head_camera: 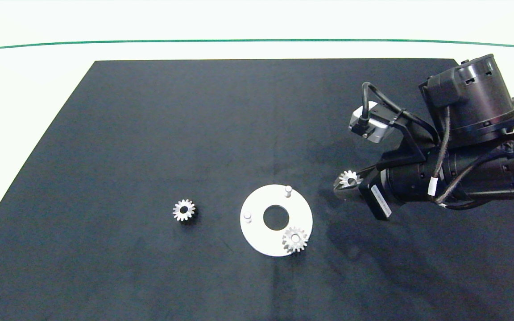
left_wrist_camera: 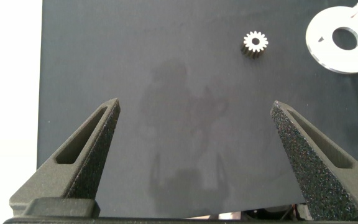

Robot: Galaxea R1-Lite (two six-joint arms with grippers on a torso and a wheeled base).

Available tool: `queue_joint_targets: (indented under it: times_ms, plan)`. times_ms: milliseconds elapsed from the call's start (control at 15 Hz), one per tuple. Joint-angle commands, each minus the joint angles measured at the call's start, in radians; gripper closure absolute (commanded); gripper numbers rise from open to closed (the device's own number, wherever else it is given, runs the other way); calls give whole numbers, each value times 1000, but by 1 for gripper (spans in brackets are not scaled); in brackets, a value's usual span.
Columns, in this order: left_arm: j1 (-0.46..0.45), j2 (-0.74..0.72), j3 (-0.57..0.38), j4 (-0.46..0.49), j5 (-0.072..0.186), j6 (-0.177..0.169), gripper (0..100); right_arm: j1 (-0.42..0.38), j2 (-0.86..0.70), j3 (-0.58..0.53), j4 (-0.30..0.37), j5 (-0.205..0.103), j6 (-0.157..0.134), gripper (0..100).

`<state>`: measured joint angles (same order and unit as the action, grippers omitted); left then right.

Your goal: Install three planetary gears onto the carrier pins

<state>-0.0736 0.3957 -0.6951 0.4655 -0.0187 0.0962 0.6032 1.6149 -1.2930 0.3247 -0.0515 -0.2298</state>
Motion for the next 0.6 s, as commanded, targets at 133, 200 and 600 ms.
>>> queue_joint_targets:
  times_ms: [133, 200, 600]
  plan:
    - [0, 6, -1, -4, -1, 0, 0, 50, 28, -9, -3, -33, -10, 81]
    - [0, 8, -1, -4, -1, 0, 0, 50, 48, -17, -7, -33, -17, 81]
    - [0, 6, -1, -4, -1, 0, 0, 49, 158, -108, -7, -36, -19, 81]
